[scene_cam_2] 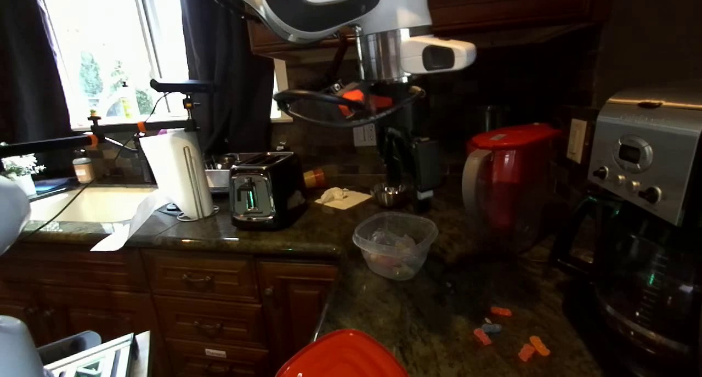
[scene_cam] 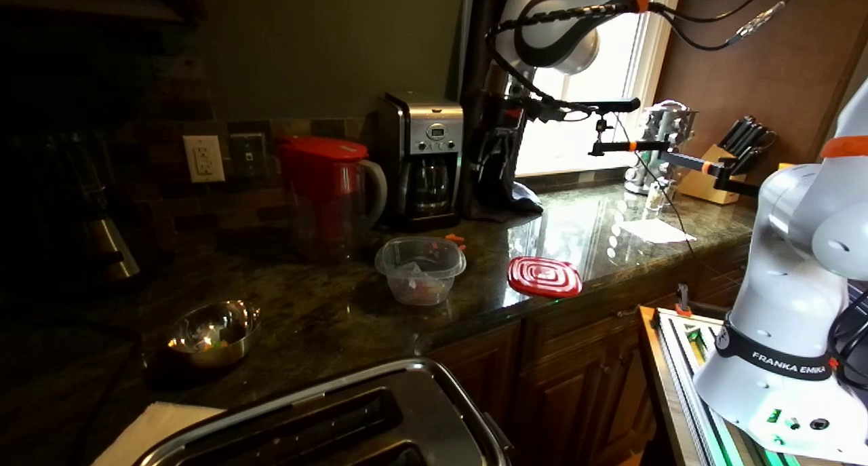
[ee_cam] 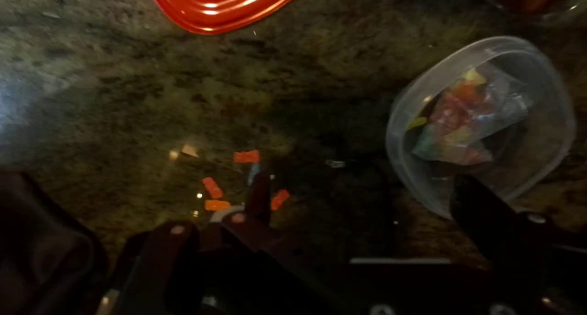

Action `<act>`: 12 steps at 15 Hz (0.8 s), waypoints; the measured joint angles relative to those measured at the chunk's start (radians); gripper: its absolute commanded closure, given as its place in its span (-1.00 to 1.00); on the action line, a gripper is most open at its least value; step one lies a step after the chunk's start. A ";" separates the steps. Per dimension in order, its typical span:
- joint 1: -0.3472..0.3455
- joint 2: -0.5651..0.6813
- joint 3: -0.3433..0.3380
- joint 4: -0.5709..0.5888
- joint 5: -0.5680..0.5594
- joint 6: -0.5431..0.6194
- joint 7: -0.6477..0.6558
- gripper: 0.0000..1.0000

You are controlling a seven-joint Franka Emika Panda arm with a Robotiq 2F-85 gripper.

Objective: Put two gummy bears into the lunchbox

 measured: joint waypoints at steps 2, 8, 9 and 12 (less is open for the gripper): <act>-0.036 0.051 -0.021 0.004 -0.007 0.010 0.055 -1.00; -0.052 0.234 -0.042 0.038 0.059 0.131 0.211 -1.00; -0.052 0.246 -0.042 0.045 0.063 0.131 0.217 -1.00; -0.049 0.250 -0.041 0.052 0.041 0.132 0.232 -1.00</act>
